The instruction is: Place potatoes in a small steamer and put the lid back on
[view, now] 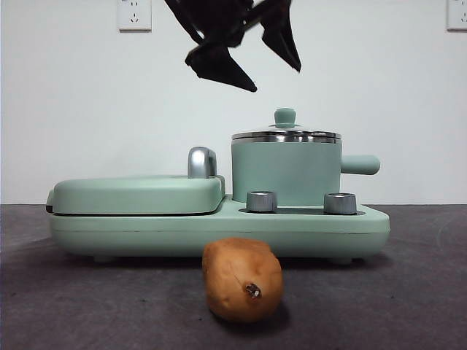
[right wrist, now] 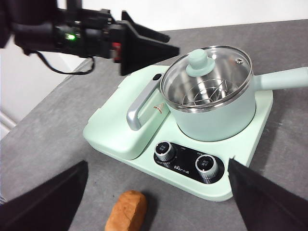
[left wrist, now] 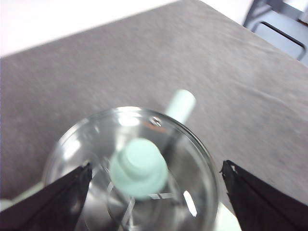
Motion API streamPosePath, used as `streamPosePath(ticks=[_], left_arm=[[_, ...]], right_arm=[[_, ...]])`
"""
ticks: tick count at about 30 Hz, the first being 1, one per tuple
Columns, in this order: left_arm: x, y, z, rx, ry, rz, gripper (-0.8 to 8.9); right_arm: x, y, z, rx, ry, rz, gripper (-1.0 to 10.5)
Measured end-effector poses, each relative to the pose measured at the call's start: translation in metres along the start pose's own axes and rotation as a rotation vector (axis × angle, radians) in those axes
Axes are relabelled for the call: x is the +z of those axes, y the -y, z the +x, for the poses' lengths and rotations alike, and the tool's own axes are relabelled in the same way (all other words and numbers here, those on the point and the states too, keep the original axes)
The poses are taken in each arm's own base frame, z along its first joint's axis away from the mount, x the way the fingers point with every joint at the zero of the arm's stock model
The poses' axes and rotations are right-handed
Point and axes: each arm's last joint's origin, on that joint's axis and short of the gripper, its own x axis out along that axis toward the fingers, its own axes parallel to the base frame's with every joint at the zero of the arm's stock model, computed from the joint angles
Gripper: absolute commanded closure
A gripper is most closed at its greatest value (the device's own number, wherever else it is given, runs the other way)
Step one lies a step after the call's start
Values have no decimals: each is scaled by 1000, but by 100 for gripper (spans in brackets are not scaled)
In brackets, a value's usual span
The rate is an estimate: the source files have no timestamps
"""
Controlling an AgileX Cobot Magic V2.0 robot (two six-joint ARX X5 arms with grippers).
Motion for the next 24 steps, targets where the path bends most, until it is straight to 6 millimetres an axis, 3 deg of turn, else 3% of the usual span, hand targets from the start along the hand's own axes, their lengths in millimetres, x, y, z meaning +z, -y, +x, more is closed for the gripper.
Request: streamPosePath(ticks=[7, 24], left_arm=[[-3, -2, 18, 33, 59, 27, 380], [-20, 0, 39, 36, 0, 27, 381]], right_arm=[[0, 0, 0, 0, 0, 1, 480], [0, 0, 0, 0, 0, 1, 480]])
